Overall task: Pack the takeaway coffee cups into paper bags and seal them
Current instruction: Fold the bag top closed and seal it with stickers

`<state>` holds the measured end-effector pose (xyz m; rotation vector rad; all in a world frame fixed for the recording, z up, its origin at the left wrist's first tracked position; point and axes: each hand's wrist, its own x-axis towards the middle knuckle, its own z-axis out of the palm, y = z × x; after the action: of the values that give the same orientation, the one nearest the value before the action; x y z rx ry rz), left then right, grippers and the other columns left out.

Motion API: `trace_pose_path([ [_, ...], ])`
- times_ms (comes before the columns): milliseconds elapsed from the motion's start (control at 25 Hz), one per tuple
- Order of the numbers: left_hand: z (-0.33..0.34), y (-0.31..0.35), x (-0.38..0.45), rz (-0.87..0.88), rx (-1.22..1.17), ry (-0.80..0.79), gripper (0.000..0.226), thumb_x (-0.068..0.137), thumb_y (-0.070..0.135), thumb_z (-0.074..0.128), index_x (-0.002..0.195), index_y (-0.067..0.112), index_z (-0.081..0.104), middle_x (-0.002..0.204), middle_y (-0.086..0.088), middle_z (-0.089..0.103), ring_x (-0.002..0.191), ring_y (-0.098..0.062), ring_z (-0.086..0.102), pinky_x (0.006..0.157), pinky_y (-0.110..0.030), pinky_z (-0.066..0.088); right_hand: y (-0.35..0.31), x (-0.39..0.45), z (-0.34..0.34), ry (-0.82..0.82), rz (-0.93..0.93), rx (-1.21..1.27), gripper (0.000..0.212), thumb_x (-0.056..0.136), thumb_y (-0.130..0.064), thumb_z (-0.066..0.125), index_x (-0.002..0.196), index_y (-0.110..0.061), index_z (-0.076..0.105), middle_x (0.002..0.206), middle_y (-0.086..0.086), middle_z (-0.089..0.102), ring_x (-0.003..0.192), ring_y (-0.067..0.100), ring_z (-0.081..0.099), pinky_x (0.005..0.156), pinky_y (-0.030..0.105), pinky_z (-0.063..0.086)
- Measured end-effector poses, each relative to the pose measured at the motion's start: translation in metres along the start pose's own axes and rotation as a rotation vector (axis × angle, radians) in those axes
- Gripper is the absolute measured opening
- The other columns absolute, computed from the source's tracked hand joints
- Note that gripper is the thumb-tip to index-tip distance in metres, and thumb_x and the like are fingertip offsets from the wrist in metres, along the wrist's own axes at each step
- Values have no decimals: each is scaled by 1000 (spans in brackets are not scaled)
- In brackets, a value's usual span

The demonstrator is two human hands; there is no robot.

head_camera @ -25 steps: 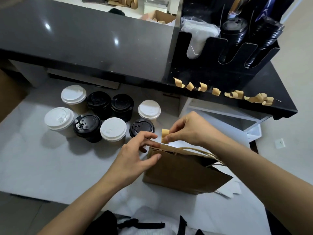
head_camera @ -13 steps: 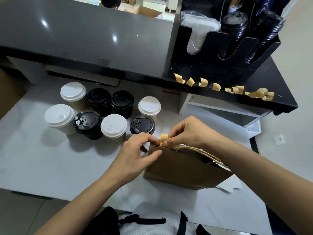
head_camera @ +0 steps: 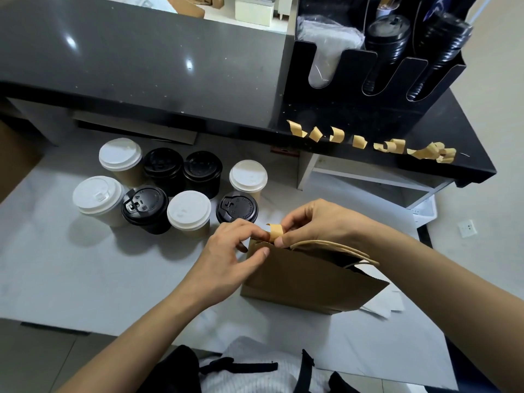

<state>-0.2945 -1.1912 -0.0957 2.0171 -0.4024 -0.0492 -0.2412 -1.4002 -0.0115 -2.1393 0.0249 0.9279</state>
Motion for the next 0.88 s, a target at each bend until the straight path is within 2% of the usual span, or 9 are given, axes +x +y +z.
trace_pose_path([
  [360, 1, 1, 1, 9, 52, 21, 15, 86, 30, 69, 100, 29, 72, 103, 16, 66, 101, -14, 56, 81, -22, 47, 4, 4, -2, -27, 5, 13, 22, 76, -32, 88, 91, -17, 81, 79, -4, 73, 72, 5, 61, 75, 23, 47],
  [480, 1, 1, 2, 12, 59, 14, 16, 87, 30, 69, 102, 29, 72, 104, 16, 67, 103, -14, 56, 81, -21, 47, 8, 5, -2, -54, 9, 67, 23, 76, -27, 88, 93, -14, 81, 84, 1, 73, 76, 8, 63, 77, 23, 49],
  [640, 1, 1, 2, 18, 57, 2, 17, 87, 30, 68, 104, 31, 72, 106, 17, 66, 107, -15, 56, 81, -20, 48, 11, 6, -2, -91, -19, 168, 19, 78, -15, 86, 95, -10, 79, 82, 1, 73, 73, 7, 65, 71, 15, 51],
  [880, 1, 2, 2, 18, 57, 4, 17, 87, 28, 69, 103, 33, 71, 106, 17, 65, 106, -15, 56, 81, -16, 46, 14, 7, -1, -120, -70, 215, 16, 78, -10, 85, 91, -11, 76, 77, 0, 70, 71, 8, 64, 69, 17, 49],
])
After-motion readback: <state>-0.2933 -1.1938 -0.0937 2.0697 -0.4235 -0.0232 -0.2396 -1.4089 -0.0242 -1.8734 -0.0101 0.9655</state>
